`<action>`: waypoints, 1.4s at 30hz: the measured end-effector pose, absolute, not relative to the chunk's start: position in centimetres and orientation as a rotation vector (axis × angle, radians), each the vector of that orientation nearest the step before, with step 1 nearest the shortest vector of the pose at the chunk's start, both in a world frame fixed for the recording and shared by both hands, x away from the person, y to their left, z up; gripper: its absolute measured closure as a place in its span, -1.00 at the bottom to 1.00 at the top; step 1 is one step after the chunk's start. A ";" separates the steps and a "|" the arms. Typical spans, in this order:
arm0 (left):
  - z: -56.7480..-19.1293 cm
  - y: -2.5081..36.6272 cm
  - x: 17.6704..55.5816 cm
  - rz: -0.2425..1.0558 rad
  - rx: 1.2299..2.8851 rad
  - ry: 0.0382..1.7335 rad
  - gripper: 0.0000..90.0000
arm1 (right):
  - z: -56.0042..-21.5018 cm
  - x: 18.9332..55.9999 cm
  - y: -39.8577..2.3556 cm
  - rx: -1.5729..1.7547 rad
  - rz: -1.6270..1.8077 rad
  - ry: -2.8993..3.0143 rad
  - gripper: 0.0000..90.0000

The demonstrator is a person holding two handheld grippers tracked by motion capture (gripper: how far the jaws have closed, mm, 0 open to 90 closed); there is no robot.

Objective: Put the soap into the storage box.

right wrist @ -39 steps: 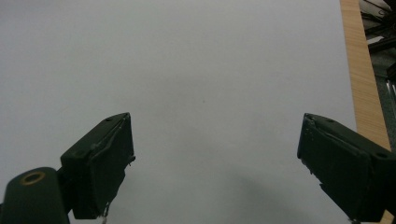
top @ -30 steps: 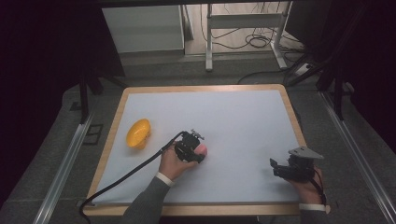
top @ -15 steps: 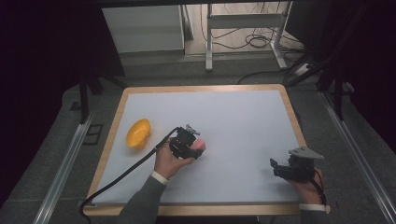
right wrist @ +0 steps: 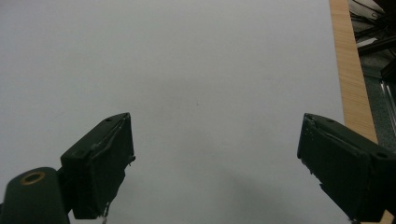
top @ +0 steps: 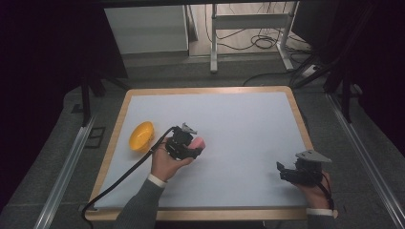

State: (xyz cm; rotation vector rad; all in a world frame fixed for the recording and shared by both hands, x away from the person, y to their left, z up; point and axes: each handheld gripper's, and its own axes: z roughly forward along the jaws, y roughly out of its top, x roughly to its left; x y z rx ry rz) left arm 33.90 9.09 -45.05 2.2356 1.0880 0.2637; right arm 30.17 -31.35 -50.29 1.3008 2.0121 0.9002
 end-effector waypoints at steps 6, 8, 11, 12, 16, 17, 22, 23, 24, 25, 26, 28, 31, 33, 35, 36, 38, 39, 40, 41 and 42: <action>-44.6 9.8 33.8 0.267 2.221 1.096 0.33 | -50.2 30.1 -31.3 1.298 0.907 2.010 -0.76; -44.5 10.0 33.8 0.273 2.222 1.098 0.33 | -50.2 30.1 -31.3 1.298 0.907 2.005 -0.76; -44.3 10.2 33.9 0.273 2.217 1.097 0.33 | -50.2 30.1 -31.4 1.296 0.907 2.004 -0.75; -44.2 10.3 33.9 0.280 2.218 1.098 0.33 | -50.2 30.1 -31.4 1.296 0.907 2.004 -0.76; -43.9 10.7 33.9 0.290 2.211 1.101 0.33 | -50.1 30.1 -31.5 1.295 0.908 2.000 -0.75; -43.8 10.8 33.9 0.294 2.205 1.101 0.33 | -50.1 30.1 -31.5 1.296 0.908 1.999 -0.75; -43.3 11.3 33.8 0.310 2.199 1.103 0.33 | -50.1 30.1 -31.5 1.293 0.907 1.999 -0.75; -43.2 11.4 33.8 0.312 2.195 1.103 0.33 | -50.1 30.1 -31.6 1.294 0.907 1.999 -0.75; -43.2 11.5 33.8 0.316 2.189 1.106 0.33 | -50.1 30.1 -31.6 1.294 0.907 1.999 -0.75; -43.1 11.7 33.8 0.316 2.185 1.108 0.33 | -50.1 30.1 -31.6 1.294 0.907 1.999 -0.75; -43.1 11.8 33.7 0.317 2.181 1.112 0.33 | -50.1 30.1 -31.6 1.295 0.906 1.999 -0.75; -42.9 12.2 33.5 0.325 2.175 1.116 0.33 | -50.1 30.0 -31.6 1.296 0.908 1.998 -0.75; -42.7 12.7 33.1 0.328 2.166 1.116 0.33 | -50.0 30.0 -31.7 1.304 0.910 1.990 -0.75; -42.6 13.0 33.0 0.335 2.163 1.121 0.33 | -50.0 30.1 -31.7 1.306 0.907 1.991 -0.75; -42.5 13.3 33.0 0.338 2.158 1.125 0.33 | -50.0 30.0 -31.7 1.305 0.910 1.991 -0.75; -42.5 13.4 33.0 0.338 2.157 1.127 0.33 | -50.0 30.0 -31.7 1.303 0.911 1.990 -0.75; -42.4 13.6 33.0 0.347 2.154 1.135 0.33 | -50.0 30.0 -31.6 1.305 0.913 1.989 -0.75; -42.4 13.8 33.0 0.347 2.155 1.135 0.33 | -50.0 30.0 -31.6 1.306 0.914 1.988 -0.75; -42.3 13.8 33.0 0.347 2.151 1.135 0.33 | -50.0 30.0 -31.7 1.305 0.914 1.988 -0.75; -42.3 14.0 33.0 0.348 2.150 1.137 0.33 | -50.0 30.0 -31.7 1.306 0.914 1.987 -0.75; -42.2 14.1 33.0 0.351 2.145 1.140 0.33 | -50.0 30.0 -31.7 1.305 0.913 1.987 -0.75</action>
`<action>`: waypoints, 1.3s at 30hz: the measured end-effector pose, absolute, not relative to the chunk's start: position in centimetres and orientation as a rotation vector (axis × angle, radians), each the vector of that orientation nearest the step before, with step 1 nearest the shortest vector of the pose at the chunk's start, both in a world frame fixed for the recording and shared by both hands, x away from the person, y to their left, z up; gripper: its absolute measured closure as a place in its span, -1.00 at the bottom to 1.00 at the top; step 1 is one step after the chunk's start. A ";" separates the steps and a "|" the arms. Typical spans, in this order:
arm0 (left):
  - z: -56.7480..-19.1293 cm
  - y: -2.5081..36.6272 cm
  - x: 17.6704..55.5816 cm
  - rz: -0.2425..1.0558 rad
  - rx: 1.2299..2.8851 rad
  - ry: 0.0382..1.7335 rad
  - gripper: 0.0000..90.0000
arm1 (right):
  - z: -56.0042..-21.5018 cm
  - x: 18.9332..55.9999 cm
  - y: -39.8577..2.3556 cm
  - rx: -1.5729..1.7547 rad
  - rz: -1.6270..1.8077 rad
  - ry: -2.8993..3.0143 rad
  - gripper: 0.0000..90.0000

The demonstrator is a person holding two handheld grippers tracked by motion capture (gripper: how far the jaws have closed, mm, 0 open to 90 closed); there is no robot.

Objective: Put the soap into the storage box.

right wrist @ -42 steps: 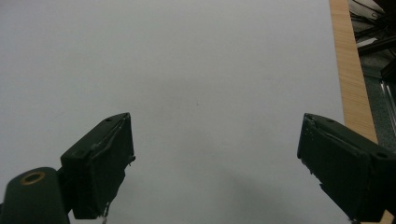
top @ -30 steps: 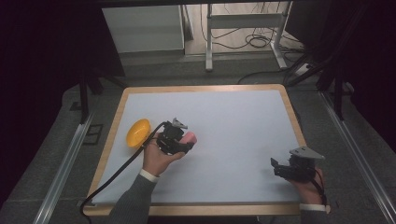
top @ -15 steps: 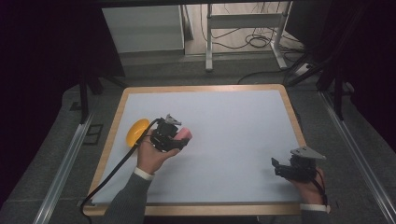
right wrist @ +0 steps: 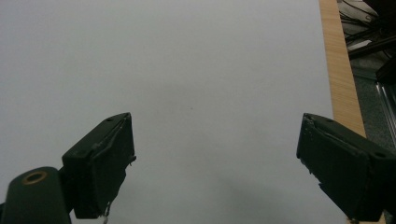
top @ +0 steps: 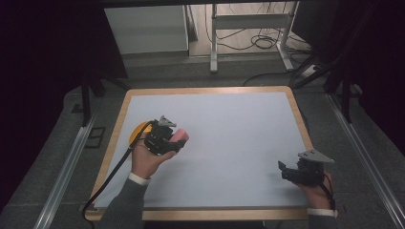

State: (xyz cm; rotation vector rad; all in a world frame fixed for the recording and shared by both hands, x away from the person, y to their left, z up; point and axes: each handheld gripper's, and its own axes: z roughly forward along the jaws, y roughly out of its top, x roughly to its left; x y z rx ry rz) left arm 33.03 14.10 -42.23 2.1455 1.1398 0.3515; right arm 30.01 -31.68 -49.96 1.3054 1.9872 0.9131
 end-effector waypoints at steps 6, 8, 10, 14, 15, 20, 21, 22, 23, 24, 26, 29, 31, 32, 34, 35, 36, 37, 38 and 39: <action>-42.2 14.7 33.0 0.350 2.147 1.151 0.33 | -49.9 30.0 -31.7 1.305 0.913 1.986 -0.75; -42.1 14.9 33.0 0.356 2.144 1.153 0.33 | -49.9 30.0 -31.7 1.307 0.913 1.985 -0.75; -42.1 15.1 32.9 0.367 2.134 1.159 0.33 | -49.9 30.0 -31.7 1.312 0.913 1.981 -0.75; -42.1 15.5 32.9 0.375 2.129 1.173 0.33 | -49.9 30.0 -31.8 1.313 0.913 1.980 -0.75; -42.1 15.6 33.0 0.377 2.128 1.177 0.33 | -49.9 30.0 -31.8 1.313 0.913 1.980 -0.75; -42.1 16.1 33.1 0.377 2.128 1.191 0.33 | -49.9 30.0 -31.7 1.314 0.915 1.979 -0.75; -42.1 16.2 33.1 0.381 2.126 1.194 0.33 | -49.9 30.0 -31.7 1.313 0.915 1.979 -0.75; -42.1 16.3 33.1 0.389 2.120 1.197 0.33 | -49.9 30.0 -31.8 1.311 0.913 1.980 -0.75; -42.1 16.4 33.0 0.395 2.119 1.195 0.33 | -49.9 30.0 -31.8 1.311 0.913 1.981 -0.75; -42.0 16.5 33.0 0.393 2.118 1.194 0.33 | -50.0 30.0 -31.8 1.312 0.912 1.982 -0.75; -42.0 16.7 33.1 0.396 2.112 1.199 0.33 | -50.0 30.0 -31.8 1.313 0.913 1.981 -0.75; -42.0 17.2 33.2 0.400 2.107 1.213 0.33 | -49.9 30.0 -31.9 1.311 0.913 1.980 -0.75; -42.0 17.4 33.3 0.403 2.102 1.224 0.33 | -49.9 30.0 -31.9 1.313 0.914 1.979 -0.75; -42.0 17.7 33.3 0.404 2.095 1.230 0.33 | -49.9 30.0 -31.9 1.315 0.914 1.978 -0.75; -41.9 18.0 33.4 0.404 2.093 1.240 0.33 | -50.0 30.0 -31.9 1.314 0.914 1.979 -0.75; -41.9 18.2 33.4 0.408 2.086 1.243 0.33 | -50.0 30.0 -31.9 1.312 0.917 1.979 -0.75; -41.9 18.3 33.4 0.406 2.086 1.246 0.33 | -50.0 30.0 -31.8 1.312 0.917 1.980 -0.75; -41.9 18.5 33.5 0.407 2.083 1.251 0.33 | -50.0 30.0 -31.8 1.315 0.917 1.979 -0.75; -41.9 18.7 33.6 0.410 2.081 1.257 0.33 | -50.0 30.1 -31.8 1.314 0.917 1.979 -0.75; -41.9 18.8 33.7 0.408 2.079 1.263 0.33 | -50.0 30.0 -31.8 1.314 0.916 1.980 -0.75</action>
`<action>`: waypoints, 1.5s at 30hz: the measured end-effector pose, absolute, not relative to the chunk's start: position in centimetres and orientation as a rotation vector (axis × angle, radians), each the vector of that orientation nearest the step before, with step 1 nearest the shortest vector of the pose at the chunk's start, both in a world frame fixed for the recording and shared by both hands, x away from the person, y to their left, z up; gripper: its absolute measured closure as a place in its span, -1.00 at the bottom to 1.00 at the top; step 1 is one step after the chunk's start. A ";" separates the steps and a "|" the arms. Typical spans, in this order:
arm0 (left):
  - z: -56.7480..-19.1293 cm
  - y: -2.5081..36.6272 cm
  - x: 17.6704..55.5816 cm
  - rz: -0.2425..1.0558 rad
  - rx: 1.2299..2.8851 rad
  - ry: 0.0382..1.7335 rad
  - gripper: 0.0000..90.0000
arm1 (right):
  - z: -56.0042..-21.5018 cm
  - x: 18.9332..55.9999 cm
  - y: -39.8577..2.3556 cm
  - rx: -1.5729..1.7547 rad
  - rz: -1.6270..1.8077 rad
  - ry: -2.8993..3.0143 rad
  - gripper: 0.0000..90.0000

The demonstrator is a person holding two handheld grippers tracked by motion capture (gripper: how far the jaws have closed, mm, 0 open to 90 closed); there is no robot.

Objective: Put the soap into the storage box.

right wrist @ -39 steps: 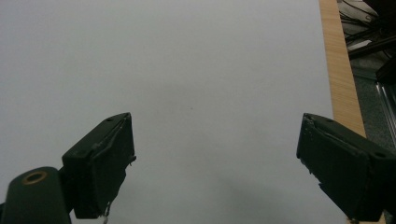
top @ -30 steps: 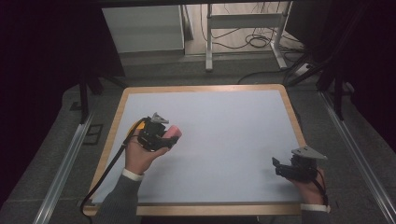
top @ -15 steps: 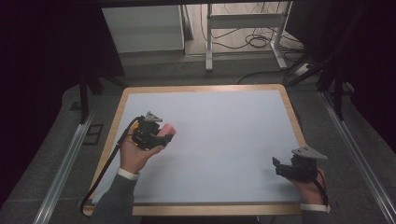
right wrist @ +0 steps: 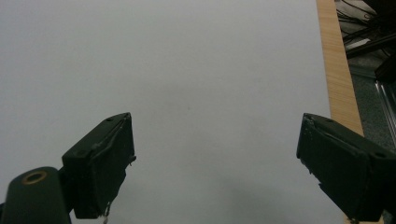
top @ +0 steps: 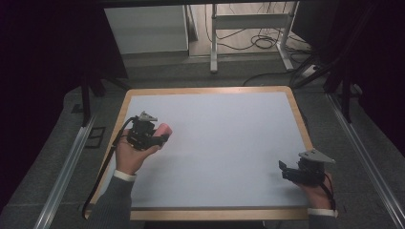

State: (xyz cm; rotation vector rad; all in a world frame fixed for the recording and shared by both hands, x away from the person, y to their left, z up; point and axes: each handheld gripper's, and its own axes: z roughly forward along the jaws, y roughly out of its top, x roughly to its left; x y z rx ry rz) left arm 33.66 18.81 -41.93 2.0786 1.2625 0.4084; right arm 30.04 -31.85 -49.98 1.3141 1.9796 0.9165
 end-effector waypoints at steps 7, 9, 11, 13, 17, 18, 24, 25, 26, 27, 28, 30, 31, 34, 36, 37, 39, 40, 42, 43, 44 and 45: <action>-41.8 19.7 33.9 0.419 2.069 1.289 0.33 | -49.9 30.0 -31.8 1.309 0.914 1.981 -0.75; -41.7 20.0 34.0 0.422 2.066 1.293 0.33 | -49.9 30.0 -31.8 1.310 0.914 1.981 -0.75; -41.6 20.3 34.1 0.423 2.061 1.304 0.33 | -49.9 30.0 -31.8 1.310 0.914 1.981 -0.75; -41.6 20.5 34.2 0.427 2.056 1.310 0.33 | -50.0 30.0 -31.8 1.311 0.914 1.982 -0.75; -41.7 21.0 34.4 0.431 2.058 1.324 0.33 | -50.0 30.0 -31.7 1.312 0.913 1.982 -0.75; -41.7 21.1 34.4 0.432 2.058 1.329 0.33 | -50.0 30.0 -31.7 1.311 0.912 1.983 -0.75; -41.9 21.7 34.9 0.439 2.055 1.354 0.33 | -50.0 30.1 -31.7 1.308 0.908 1.987 -0.75; -41.9 21.8 34.9 0.440 2.058 1.359 0.33 | -50.0 30.0 -31.7 1.310 0.910 1.986 -0.75; -41.9 21.8 35.0 0.439 2.060 1.360 0.33 | -50.0 30.0 -31.7 1.311 0.912 1.984 -0.75; -41.9 21.9 35.0 0.440 2.061 1.361 0.33 | -50.0 30.0 -31.8 1.311 0.913 1.983 -0.75; -41.9 22.0 35.1 0.442 2.062 1.363 0.33 | -50.0 30.0 -31.8 1.312 0.914 1.983 -0.75; -42.0 22.2 35.2 0.442 2.054 1.373 0.33 | -49.9 30.0 -31.8 1.309 0.914 1.981 -0.75; -42.0 22.3 35.2 0.443 2.052 1.378 0.33 | -49.9 30.0 -31.8 1.310 0.915 1.980 -0.75; -42.1 22.6 35.3 0.441 2.051 1.386 0.33 | -50.0 30.0 -31.8 1.313 0.913 1.983 -0.75; -42.1 22.8 35.4 0.443 2.050 1.392 0.33 | -50.0 30.0 -31.7 1.312 0.912 1.984 -0.75; -42.1 22.9 35.5 0.443 2.051 1.394 0.33 | -50.1 30.1 -31.7 1.311 0.911 1.985 -0.75; -42.1 23.1 35.6 0.445 2.048 1.399 0.33 | -50.1 30.1 -31.7 1.311 0.910 1.985 -0.75; -42.1 23.1 35.6 0.446 2.046 1.403 0.33 | -50.1 30.1 -31.7 1.311 0.909 1.985 -0.75; -42.1 23.3 35.8 0.447 2.045 1.408 0.33 | -50.1 30.1 -31.7 1.311 0.909 1.985 -0.75; -42.1 23.3 35.8 0.448 2.046 1.412 0.33 | -50.1 30.1 -31.7 1.311 0.909 1.986 -0.75; -42.1 23.4 35.9 0.448 2.045 1.416 0.33 | -50.1 30.1 -31.7 1.311 0.906 1.986 -0.75; -42.1 23.5 35.9 0.450 2.046 1.416 0.33 | -50.1 30.0 -31.7 1.310 0.905 1.988 -0.75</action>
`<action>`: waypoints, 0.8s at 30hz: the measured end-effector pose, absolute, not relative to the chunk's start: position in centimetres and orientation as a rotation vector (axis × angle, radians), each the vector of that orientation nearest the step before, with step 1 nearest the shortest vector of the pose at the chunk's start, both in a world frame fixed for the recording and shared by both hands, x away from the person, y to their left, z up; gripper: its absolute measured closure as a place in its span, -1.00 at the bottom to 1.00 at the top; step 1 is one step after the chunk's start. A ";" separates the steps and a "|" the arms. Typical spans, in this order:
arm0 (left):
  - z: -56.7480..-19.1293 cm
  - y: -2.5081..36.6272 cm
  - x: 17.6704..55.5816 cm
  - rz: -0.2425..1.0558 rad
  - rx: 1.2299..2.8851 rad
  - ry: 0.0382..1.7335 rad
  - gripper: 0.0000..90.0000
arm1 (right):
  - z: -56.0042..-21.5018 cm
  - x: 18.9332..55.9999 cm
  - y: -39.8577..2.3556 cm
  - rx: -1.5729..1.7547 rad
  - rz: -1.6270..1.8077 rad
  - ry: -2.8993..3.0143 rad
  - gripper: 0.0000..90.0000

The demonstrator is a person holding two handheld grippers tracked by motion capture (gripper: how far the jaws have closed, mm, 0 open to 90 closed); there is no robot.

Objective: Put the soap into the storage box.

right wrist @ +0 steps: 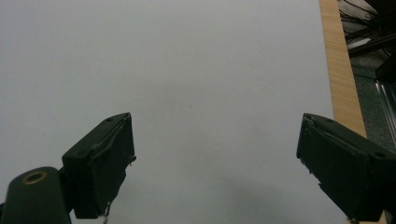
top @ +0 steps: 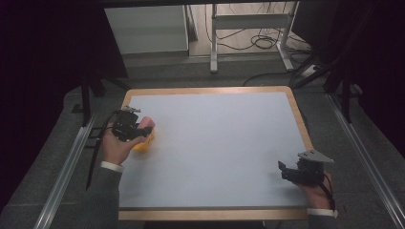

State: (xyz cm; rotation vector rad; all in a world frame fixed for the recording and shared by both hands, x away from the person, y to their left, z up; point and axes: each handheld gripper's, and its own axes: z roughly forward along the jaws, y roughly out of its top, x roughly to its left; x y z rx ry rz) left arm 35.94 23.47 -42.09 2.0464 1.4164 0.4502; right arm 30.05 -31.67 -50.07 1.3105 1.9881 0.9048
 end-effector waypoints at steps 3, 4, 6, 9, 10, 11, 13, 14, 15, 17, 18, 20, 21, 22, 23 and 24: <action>-42.2 23.7 36.1 0.448 2.048 1.425 0.33 | -50.1 30.1 -31.6 1.310 0.905 1.989 -0.75; -42.3 23.8 36.2 0.448 2.047 1.430 0.33 | -50.1 30.1 -31.6 1.310 0.905 1.989 -0.75; -42.4 24.0 36.4 0.448 2.046 1.439 0.33 | -50.1 30.1 -31.6 1.311 0.904 1.991 -0.75; -42.7 24.4 36.7 0.446 2.044 1.455 0.34 | -50.2 30.1 -31.7 1.311 0.901 1.991 -0.75; -42.8 24.5 36.8 0.444 2.045 1.462 0.33 | -50.2 30.1 -31.7 1.311 0.900 1.990 -0.75; -42.9 24.6 36.8 0.443 2.046 1.465 0.33 | -50.2 30.1 -31.7 1.311 0.900 1.990 -0.75; -43.2 24.8 37.0 0.440 2.050 1.472 0.33 | -50.1 30.1 -31.6 1.311 0.900 1.988 -0.75; -43.3 24.8 37.2 0.436 2.047 1.480 0.33 | -50.1 30.1 -31.7 1.311 0.900 1.989 -0.75; -43.4 24.9 37.2 0.435 2.047 1.483 0.33 | -50.1 30.1 -31.6 1.311 0.901 1.990 -0.75; -43.8 25.2 37.5 0.426 2.047 1.501 0.33 | -50.2 30.1 -31.6 1.311 0.899 1.992 -0.75; -44.0 25.3 37.6 0.428 2.045 1.506 0.33 | -50.2 30.1 -31.6 1.310 0.898 1.993 -0.75; -44.4 25.5 37.8 0.424 2.049 1.519 0.34 | -50.2 30.1 -31.6 1.309 0.896 1.995 -0.75; -44.7 25.5 37.9 0.420 2.048 1.527 0.33 | -50.2 30.1 -31.6 1.309 0.896 1.995 -0.75; -44.8 25.6 38.0 0.419 2.048 1.530 0.33 | -50.2 30.1 -31.6 1.308 0.895 1.996 -0.75; -45.0 25.6 38.1 0.418 2.050 1.534 0.33 | -50.2 30.1 -31.6 1.308 0.895 1.995 -0.75; -45.2 25.7 38.1 0.417 2.049 1.538 0.33 | -50.2 30.1 -31.6 1.308 0.894 1.995 -0.75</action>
